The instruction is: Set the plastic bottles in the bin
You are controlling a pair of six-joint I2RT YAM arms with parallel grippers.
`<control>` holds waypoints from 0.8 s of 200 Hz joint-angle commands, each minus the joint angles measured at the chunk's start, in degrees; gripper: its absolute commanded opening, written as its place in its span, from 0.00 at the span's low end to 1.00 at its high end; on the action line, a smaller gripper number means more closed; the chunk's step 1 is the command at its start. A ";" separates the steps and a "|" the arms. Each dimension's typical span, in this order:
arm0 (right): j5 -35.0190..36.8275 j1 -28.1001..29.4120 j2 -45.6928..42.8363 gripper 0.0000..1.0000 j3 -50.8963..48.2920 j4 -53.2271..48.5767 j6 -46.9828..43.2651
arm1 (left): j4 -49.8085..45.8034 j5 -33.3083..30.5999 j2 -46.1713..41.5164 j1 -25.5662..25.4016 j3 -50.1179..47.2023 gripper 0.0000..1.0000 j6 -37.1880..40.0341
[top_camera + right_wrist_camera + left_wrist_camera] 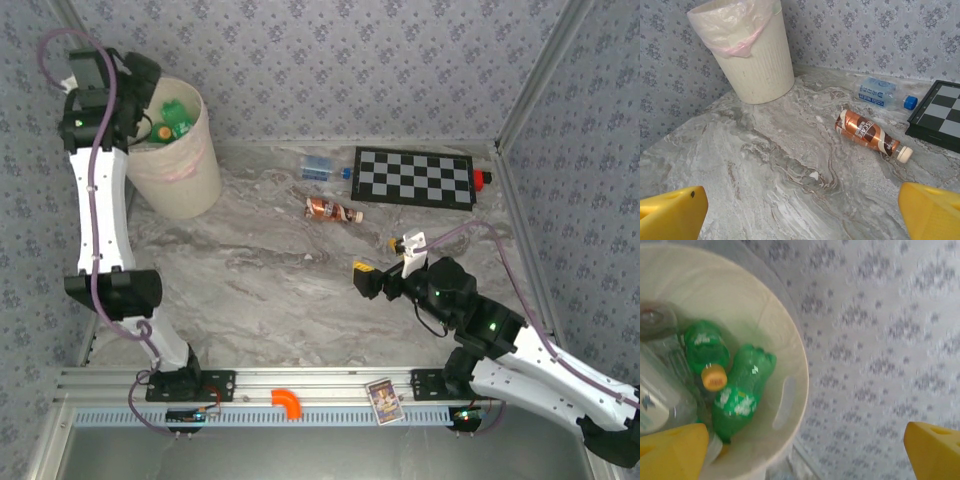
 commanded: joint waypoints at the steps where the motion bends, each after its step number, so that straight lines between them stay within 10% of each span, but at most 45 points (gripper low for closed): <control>1: 0.68 -1.34 0.75 0.99 -0.68 -0.83 -0.02 | 5.72 -2.35 -6.41 -3.29 -8.18 1.00 4.58; 160: -22.42 -24.90 28.50 0.99 4.18 9.15 7.26 | 32.56 -11.74 -48.51 -34.02 -81.66 1.00 12.60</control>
